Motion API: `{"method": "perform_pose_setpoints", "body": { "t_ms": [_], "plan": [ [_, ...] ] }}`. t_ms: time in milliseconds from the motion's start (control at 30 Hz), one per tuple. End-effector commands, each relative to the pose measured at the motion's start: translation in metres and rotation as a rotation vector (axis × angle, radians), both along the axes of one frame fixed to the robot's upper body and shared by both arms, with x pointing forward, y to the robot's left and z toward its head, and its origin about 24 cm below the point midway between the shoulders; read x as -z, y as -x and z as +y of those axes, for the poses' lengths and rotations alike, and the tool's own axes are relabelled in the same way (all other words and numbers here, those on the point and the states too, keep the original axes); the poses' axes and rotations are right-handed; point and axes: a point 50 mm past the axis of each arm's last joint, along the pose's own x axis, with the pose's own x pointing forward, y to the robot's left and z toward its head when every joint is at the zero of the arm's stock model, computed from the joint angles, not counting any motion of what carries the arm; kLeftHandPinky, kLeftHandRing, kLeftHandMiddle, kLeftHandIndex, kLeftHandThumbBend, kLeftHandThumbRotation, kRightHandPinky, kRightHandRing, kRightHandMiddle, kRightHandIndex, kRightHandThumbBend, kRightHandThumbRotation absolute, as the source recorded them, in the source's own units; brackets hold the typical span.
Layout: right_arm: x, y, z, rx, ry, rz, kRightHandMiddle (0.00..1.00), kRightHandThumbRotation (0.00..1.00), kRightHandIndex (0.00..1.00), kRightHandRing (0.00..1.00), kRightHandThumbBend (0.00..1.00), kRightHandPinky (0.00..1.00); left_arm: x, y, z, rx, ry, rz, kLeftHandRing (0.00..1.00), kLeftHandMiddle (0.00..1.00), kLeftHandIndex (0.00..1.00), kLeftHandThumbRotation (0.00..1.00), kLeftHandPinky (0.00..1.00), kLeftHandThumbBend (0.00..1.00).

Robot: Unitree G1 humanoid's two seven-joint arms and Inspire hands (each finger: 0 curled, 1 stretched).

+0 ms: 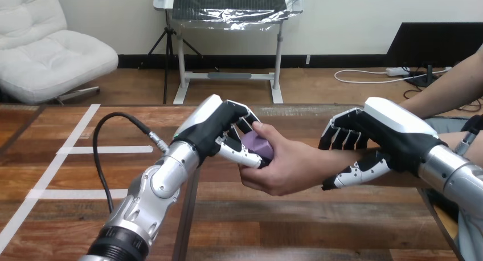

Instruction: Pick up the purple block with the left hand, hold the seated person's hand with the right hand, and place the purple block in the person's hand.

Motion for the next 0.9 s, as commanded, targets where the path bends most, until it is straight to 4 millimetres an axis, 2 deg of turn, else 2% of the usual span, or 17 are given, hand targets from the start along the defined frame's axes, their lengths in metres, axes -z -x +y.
{"method": "perform_pose_setpoints", "body": {
  "t_ms": [0, 33, 333, 633, 867],
  "plan": [
    [0.008, 0.005, 0.008, -0.044, -0.049, 0.038, 0.55, 0.25, 0.57, 0.51, 0.81, 0.45, -0.025, -0.001, -0.023, 0.086, 0.031, -0.083, 0.51, 0.56, 0.58, 0.29, 0.41, 0.66],
    [0.008, 0.005, 0.008, -0.046, -0.051, 0.038, 0.55, 0.26, 0.58, 0.51, 0.81, 0.45, -0.026, -0.001, -0.022, 0.086, 0.032, -0.083, 0.54, 0.58, 0.6, 0.35, 0.44, 0.67],
    [0.008, 0.006, 0.007, -0.047, -0.048, 0.041, 0.61, 0.38, 0.63, 0.56, 0.84, 0.48, -0.03, 0.003, -0.016, 0.094, 0.023, -0.108, 0.64, 0.67, 0.67, 0.56, 0.55, 0.67],
    [0.008, 0.007, 0.005, -0.044, -0.031, 0.048, 0.69, 0.51, 0.7, 0.66, 0.87, 0.56, -0.034, 0.007, -0.009, 0.083, 0.028, -0.114, 0.74, 0.74, 0.73, 0.68, 0.66, 0.67],
    [0.008, 0.007, 0.005, -0.041, -0.037, 0.044, 0.72, 0.57, 0.74, 0.71, 0.89, 0.59, -0.038, 0.011, -0.004, 0.082, 0.017, -0.118, 0.8, 0.79, 0.77, 0.73, 0.7, 0.68]
  ]
}}
